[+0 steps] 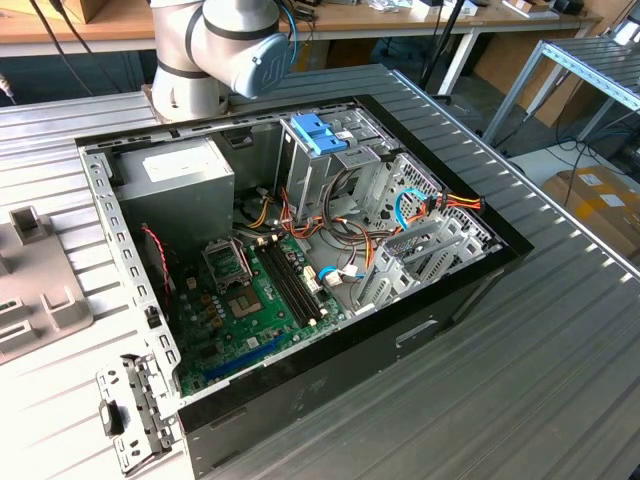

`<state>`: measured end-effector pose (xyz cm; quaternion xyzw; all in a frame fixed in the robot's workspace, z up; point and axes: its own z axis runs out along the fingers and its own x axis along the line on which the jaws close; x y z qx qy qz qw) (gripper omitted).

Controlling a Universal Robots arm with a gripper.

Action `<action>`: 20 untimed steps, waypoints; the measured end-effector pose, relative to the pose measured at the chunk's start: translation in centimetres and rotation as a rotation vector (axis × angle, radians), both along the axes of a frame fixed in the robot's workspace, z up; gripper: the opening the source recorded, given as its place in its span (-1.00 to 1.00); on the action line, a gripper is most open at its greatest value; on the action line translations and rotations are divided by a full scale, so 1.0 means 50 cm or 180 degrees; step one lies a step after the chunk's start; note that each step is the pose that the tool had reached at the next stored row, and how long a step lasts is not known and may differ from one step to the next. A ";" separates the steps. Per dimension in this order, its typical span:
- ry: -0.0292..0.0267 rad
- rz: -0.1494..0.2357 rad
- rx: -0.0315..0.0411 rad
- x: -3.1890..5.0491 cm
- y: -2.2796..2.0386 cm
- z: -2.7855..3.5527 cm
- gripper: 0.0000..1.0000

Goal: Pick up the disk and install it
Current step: 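Pick up the disk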

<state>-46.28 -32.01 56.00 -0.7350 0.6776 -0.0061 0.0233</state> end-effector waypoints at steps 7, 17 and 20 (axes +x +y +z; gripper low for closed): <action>0.0000 0.0000 0.0000 0.002 -0.0094 0.000 -0.26; 0.0000 0.0000 0.0000 0.007 -0.0289 -0.002 -0.26; 0.0000 0.0000 0.0000 0.008 -0.0327 -0.002 -0.26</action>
